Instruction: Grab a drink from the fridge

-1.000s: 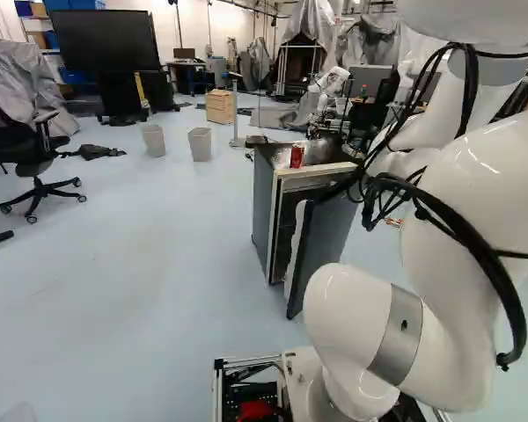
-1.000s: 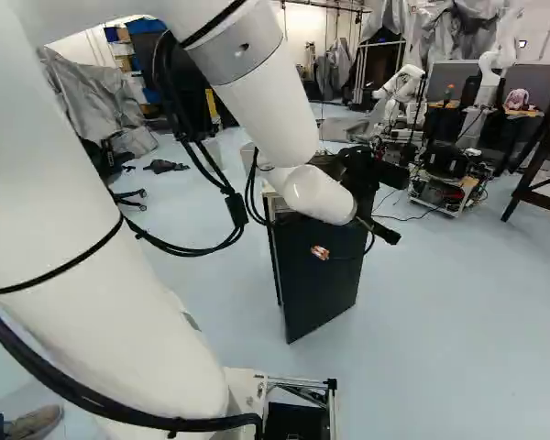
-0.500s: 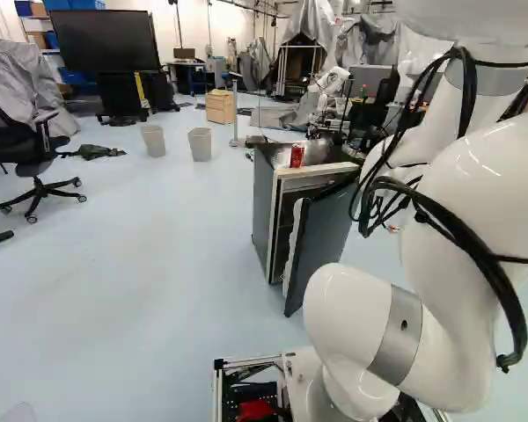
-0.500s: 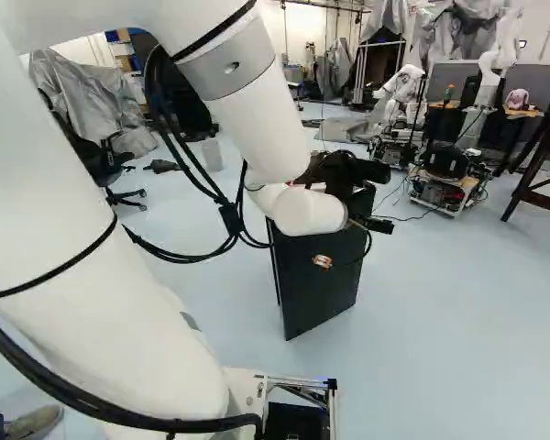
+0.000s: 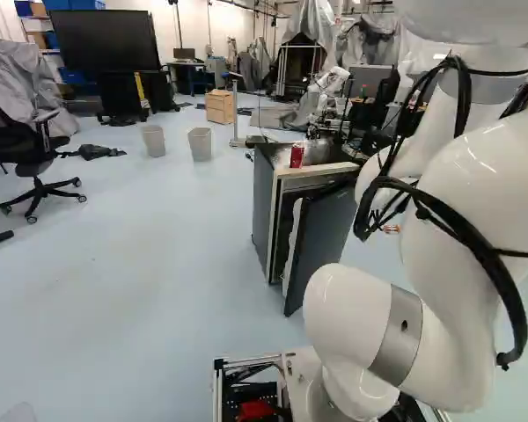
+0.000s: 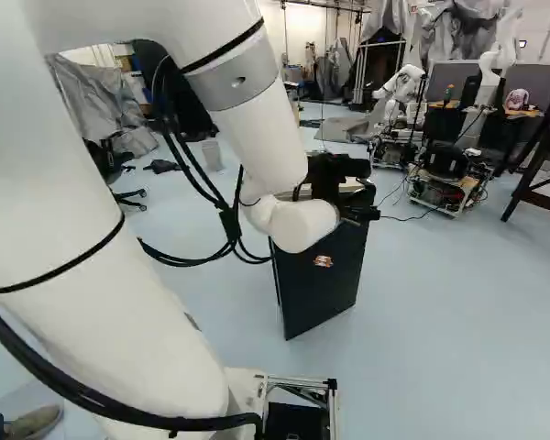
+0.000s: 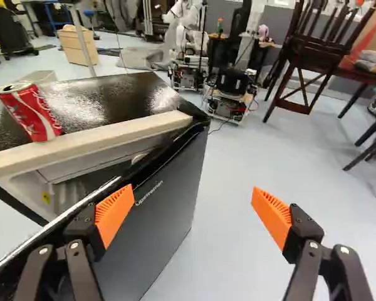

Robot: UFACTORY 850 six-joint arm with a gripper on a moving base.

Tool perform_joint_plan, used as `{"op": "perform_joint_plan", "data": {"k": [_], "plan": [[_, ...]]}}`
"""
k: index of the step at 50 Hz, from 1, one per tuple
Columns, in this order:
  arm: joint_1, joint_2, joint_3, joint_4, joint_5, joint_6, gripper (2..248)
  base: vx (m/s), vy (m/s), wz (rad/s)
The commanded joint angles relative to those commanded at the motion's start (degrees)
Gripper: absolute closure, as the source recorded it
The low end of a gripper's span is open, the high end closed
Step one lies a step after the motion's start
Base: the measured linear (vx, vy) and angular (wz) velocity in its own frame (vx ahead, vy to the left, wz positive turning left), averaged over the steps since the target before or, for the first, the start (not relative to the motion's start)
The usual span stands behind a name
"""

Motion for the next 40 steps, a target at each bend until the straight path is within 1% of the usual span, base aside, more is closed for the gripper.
{"op": "perform_joint_plan", "data": {"k": [4,9,29,40], "plan": [[0.0,-0.67,-0.07,-1.23,1.26,0.0,3,0.0,0.0,0.0],[-0.11,-1.32,0.04,-1.81,1.85,0.0,3,0.0,0.0,0.0],[-1.42,-2.31,2.21,-2.1,2.24,0.0,3,0.0,0.0,0.0],[-1.42,-3.51,2.77,-2.55,2.97,0.0,3,0.0,0.0,0.0]]}}
